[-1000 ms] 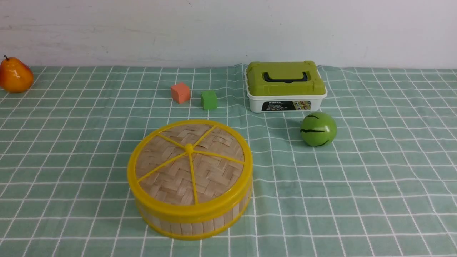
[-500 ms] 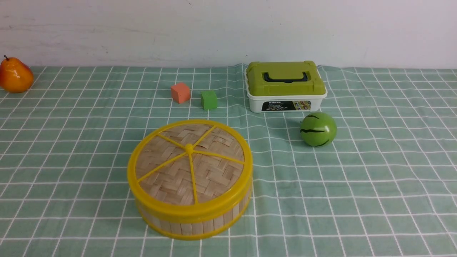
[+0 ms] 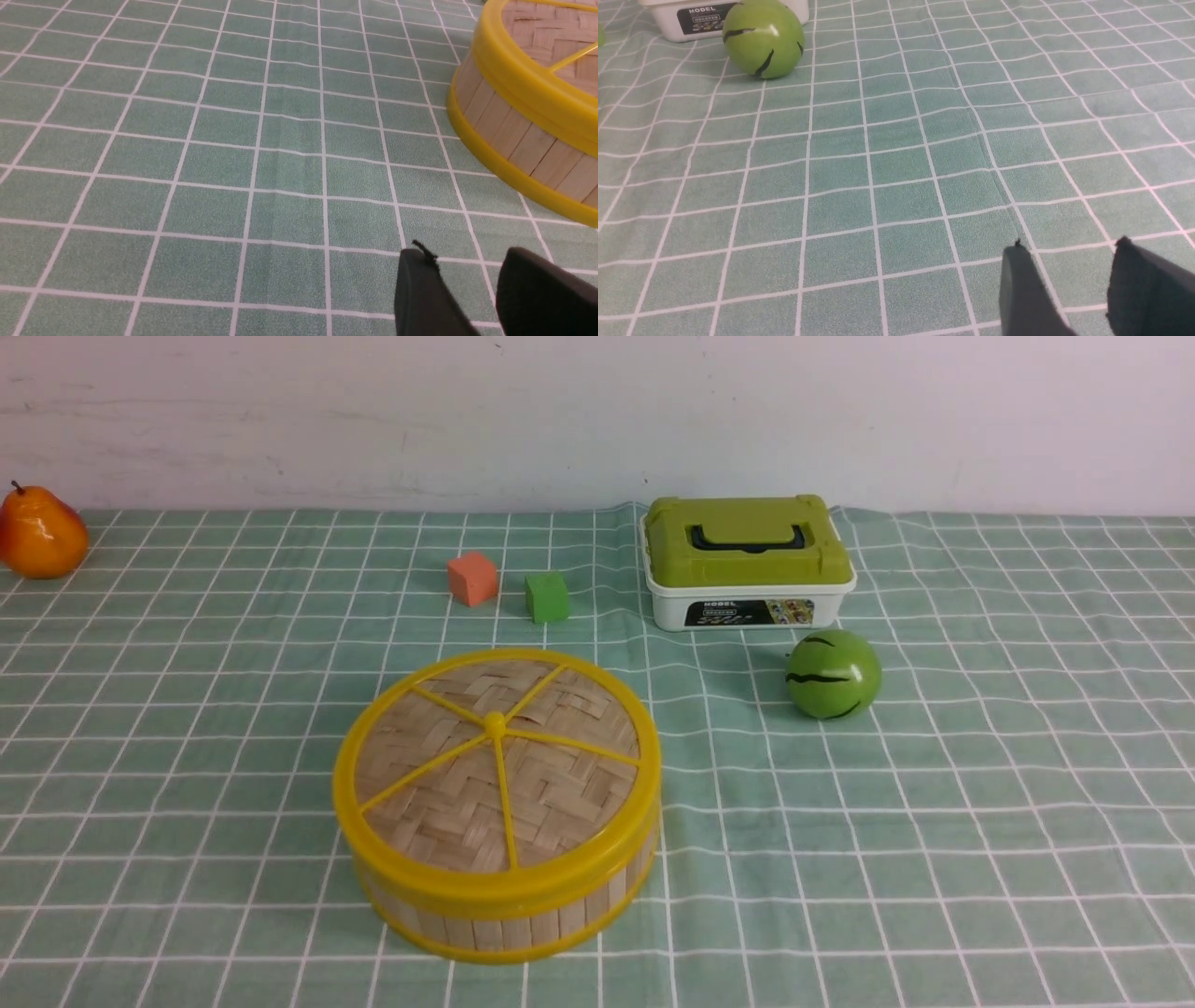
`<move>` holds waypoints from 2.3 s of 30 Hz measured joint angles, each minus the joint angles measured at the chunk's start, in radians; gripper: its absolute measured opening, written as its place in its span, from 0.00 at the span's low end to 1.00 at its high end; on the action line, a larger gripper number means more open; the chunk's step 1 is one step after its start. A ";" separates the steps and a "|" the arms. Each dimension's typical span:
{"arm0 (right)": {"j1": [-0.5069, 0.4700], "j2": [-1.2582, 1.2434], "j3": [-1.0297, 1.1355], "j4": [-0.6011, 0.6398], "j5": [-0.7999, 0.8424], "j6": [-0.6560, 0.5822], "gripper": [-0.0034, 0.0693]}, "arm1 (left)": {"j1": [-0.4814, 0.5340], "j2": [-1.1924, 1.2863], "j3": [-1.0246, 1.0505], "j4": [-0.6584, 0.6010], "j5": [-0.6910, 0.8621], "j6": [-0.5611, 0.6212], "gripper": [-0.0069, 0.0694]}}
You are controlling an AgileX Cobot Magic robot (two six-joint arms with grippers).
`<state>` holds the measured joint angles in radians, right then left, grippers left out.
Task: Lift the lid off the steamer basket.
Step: Use the right arm to lift the lid of the steamer
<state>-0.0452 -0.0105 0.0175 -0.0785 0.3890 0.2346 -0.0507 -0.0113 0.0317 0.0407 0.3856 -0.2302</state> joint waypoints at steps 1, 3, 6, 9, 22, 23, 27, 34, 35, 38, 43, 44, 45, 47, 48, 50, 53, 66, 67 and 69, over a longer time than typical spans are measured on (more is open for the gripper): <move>0.000 0.000 0.000 -0.001 0.000 0.000 0.38 | 0.000 0.000 0.000 0.000 0.000 0.000 0.40; 0.000 0.000 0.000 -0.002 0.000 0.000 0.38 | 0.000 0.000 0.000 0.000 0.001 0.000 0.40; 0.000 0.000 0.000 -0.003 0.000 0.000 0.38 | 0.000 0.000 0.000 0.000 0.001 0.000 0.40; 0.000 0.000 0.000 -0.004 0.000 0.000 0.38 | 0.000 0.000 0.000 0.000 0.001 0.000 0.40; 0.000 0.000 0.000 -0.019 0.000 0.000 0.38 | 0.000 0.000 0.000 0.000 0.002 0.000 0.40; 0.000 0.000 0.000 -0.020 0.000 0.000 0.38 | 0.000 0.000 0.000 0.000 0.002 0.000 0.40; 0.000 0.000 0.000 -0.020 0.000 0.000 0.38 | 0.000 0.000 0.000 0.000 0.002 0.000 0.40; 0.000 0.000 0.000 -0.006 0.000 0.000 0.38 | 0.000 0.000 0.000 0.000 0.002 0.000 0.40; 0.000 0.000 0.000 -0.006 0.000 0.000 0.38 | 0.000 0.000 0.000 0.000 0.002 0.000 0.40; 0.000 0.000 0.000 -0.003 0.000 0.000 0.38 | 0.000 0.000 0.000 0.000 0.002 0.000 0.40; 0.000 0.000 0.000 0.001 0.000 0.000 0.38 | 0.000 0.000 0.000 0.000 0.002 0.000 0.40; 0.000 0.000 0.000 0.007 0.000 0.000 0.38 | 0.000 0.000 0.000 0.000 0.002 0.000 0.40; 0.000 0.000 0.000 0.024 -0.001 0.001 0.38 | 0.000 0.000 0.000 0.000 0.002 0.000 0.40; 0.000 0.000 0.000 0.061 -0.004 0.007 0.38 | 0.000 0.000 0.000 0.000 0.002 0.000 0.40; 0.000 0.000 0.000 0.097 -0.006 0.017 0.38 | 0.000 0.000 0.000 0.000 0.002 0.000 0.40; 0.000 0.000 0.000 0.247 -0.006 0.072 0.38 | 0.000 0.000 0.000 0.000 0.002 0.000 0.40; 0.000 0.000 0.004 0.476 -0.006 0.176 0.38 | 0.000 0.000 0.000 0.000 0.002 0.000 0.40; 0.000 0.000 0.009 0.741 -0.043 0.154 0.38 | 0.000 0.000 0.000 0.000 0.002 0.000 0.40; 0.000 0.000 0.009 0.723 -0.054 0.125 0.38 | 0.000 0.000 0.000 0.000 0.002 0.000 0.40; 0.000 0.000 0.008 0.709 -0.059 0.088 0.38 | 0.000 0.000 0.000 0.000 0.002 0.000 0.40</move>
<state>-0.0452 -0.0105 0.0251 0.6301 0.3299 0.3222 -0.0507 -0.0113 0.0317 0.0407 0.3878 -0.2302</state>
